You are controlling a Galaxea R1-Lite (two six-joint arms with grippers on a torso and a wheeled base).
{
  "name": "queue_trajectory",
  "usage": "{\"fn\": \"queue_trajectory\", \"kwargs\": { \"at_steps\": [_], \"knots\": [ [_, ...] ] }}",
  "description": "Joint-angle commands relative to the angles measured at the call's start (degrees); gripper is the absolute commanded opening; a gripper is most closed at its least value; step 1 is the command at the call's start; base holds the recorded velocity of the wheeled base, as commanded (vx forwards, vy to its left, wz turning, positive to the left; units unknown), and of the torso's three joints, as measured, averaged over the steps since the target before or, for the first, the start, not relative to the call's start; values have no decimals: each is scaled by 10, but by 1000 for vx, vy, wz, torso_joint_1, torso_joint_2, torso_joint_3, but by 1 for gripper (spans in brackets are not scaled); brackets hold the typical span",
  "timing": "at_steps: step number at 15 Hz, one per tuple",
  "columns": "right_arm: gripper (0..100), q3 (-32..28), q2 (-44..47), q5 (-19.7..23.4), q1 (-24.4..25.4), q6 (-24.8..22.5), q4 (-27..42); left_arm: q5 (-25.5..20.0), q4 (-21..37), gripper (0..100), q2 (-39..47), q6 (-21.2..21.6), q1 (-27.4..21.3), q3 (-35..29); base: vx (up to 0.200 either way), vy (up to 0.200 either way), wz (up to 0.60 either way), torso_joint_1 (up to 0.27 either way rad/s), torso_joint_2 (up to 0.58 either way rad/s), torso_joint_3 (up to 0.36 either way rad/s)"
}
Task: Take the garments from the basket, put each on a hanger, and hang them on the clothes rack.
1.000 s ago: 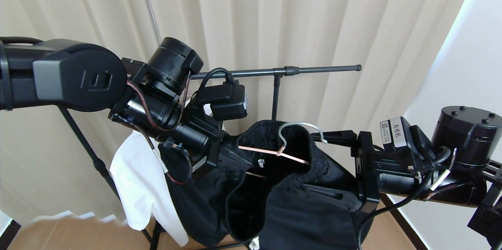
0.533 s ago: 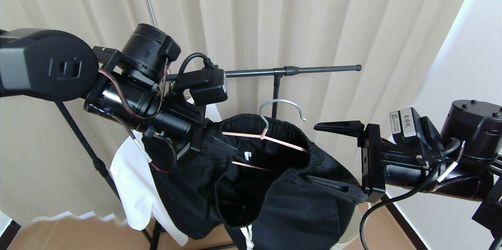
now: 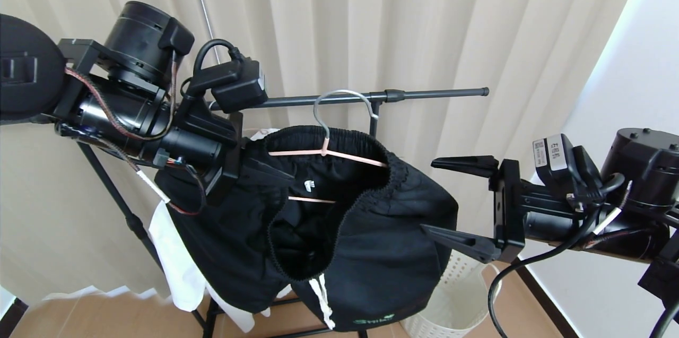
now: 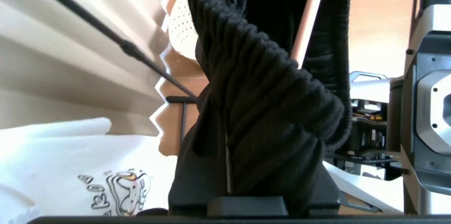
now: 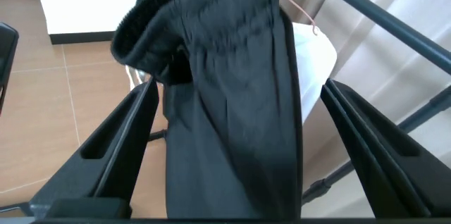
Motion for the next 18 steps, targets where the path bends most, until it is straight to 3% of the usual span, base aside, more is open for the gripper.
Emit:
{"fn": "queue_trajectory", "kwargs": {
  "at_steps": [1,16,17,18],
  "knots": [
    [100,-17,37,0,-26,0,-1,0,0,0,-26,-1,13,7,0,0,0,0,0,0],
    [100,-64,181,-9,-58,-29,-2,0,0,0,-50,-64,31,9,0,0,0,0,0,0],
    [0,-64,180,-9,-59,-28,-2,0,0,0,-50,-64,31,10,0,0,0,0,0,0],
    [0,-66,180,-15,-59,-28,-2,0,0,0,-50,-65,32,11,0,0,0,0,0,0]
  ]
}}
